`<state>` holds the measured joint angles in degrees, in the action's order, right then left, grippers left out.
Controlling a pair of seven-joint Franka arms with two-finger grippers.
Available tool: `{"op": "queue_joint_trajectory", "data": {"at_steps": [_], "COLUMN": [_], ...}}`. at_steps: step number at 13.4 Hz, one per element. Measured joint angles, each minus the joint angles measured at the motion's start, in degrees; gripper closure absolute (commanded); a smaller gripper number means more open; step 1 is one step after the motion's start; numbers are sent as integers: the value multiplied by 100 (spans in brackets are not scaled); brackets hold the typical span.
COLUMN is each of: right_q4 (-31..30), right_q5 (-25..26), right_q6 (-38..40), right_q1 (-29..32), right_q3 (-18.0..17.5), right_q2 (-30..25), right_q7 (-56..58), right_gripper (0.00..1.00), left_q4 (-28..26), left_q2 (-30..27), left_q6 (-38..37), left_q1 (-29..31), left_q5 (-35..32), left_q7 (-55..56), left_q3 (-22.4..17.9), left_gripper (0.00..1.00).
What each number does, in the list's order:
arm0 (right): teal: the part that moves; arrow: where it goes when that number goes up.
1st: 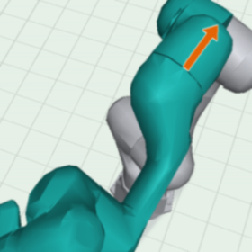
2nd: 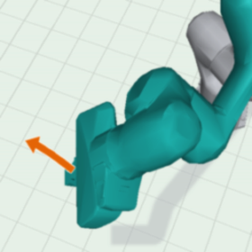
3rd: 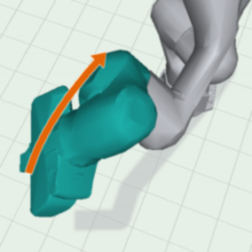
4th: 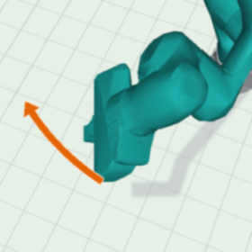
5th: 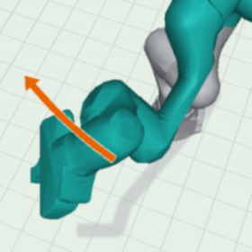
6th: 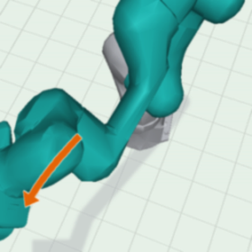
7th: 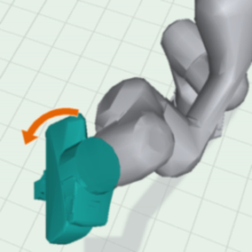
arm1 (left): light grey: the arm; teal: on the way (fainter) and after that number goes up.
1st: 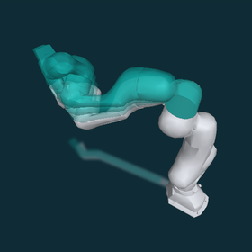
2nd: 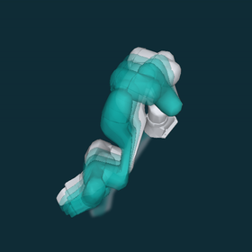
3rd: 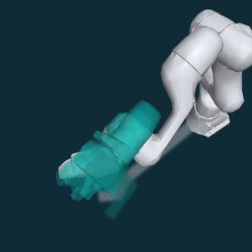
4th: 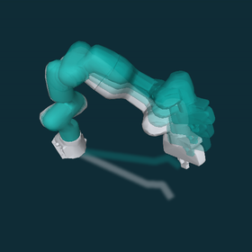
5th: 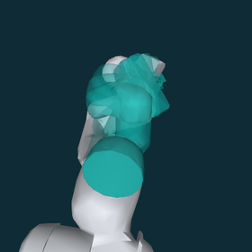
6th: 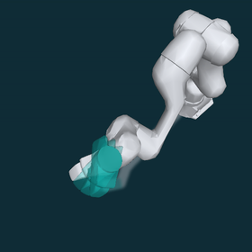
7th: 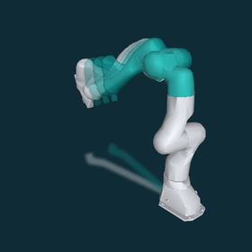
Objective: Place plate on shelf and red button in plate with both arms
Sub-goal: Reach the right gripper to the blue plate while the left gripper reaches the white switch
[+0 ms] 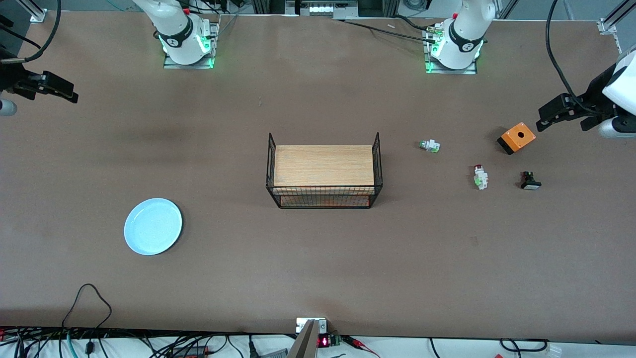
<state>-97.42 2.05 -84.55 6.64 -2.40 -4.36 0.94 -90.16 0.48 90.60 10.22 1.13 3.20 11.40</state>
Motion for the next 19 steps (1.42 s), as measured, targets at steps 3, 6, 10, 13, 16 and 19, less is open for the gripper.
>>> {"op": "queue_joint_trajectory", "data": {"at_steps": [3,6,10,13,16,19], "right_q4": [0,118,588,975,1034,1038], "right_q5": [0,14,13,11,-76,-373], "right_q6": [-12,-71,-452,-613,-1179,-1500], "right_q1": [0,5,228,380,375,375], "right_q3": [0,8,124,144,131,131], "right_q2": [33,266,1068,1602,1960,2446], "right_q7": [0,-2,-3,13,12,12], "right_gripper": [0,0,0,0,0,0], "left_q4": [0,0,-7,-13,-17,-13], "left_q2": [0,0,79,431,816,1039], "left_q6": [0,0,0,211,358,507], "left_q1": [1,1,7,8,50,245], "left_q5": [0,0,0,0,0,0], "left_q7": [0,0,0,0,0,-13], "left_q3": [-2,-2,-6,-8,-37,-69], "left_gripper": [0,0,0,0,0,0]}}
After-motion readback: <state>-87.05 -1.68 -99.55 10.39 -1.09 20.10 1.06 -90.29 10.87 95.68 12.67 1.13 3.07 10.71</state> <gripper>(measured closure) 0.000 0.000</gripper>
